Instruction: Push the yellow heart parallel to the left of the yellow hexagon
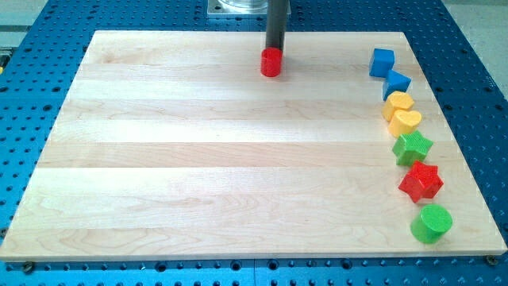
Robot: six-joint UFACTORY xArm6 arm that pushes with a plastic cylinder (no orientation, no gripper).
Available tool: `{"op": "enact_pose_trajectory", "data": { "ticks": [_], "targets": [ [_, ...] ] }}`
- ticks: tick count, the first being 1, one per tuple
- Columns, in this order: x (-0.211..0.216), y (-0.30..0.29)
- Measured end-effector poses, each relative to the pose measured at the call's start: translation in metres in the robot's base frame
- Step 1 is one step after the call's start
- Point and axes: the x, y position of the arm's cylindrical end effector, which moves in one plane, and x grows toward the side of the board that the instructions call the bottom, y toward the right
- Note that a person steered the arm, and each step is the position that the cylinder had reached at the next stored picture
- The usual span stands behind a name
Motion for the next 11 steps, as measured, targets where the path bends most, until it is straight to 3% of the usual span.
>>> {"op": "enact_pose_trajectory", "data": {
  "ticks": [2, 3, 4, 5, 6, 8, 9, 10, 11],
  "targets": [
    [-0.006, 0.218],
    [0.029, 0.284],
    [0.15, 0.281],
    [0.195, 0.246],
    [0.195, 0.178],
    [0.157, -0.048],
    [0.142, -0.022],
    [0.197, -0.034],
    [0.181, 0.009]
  ]
}}
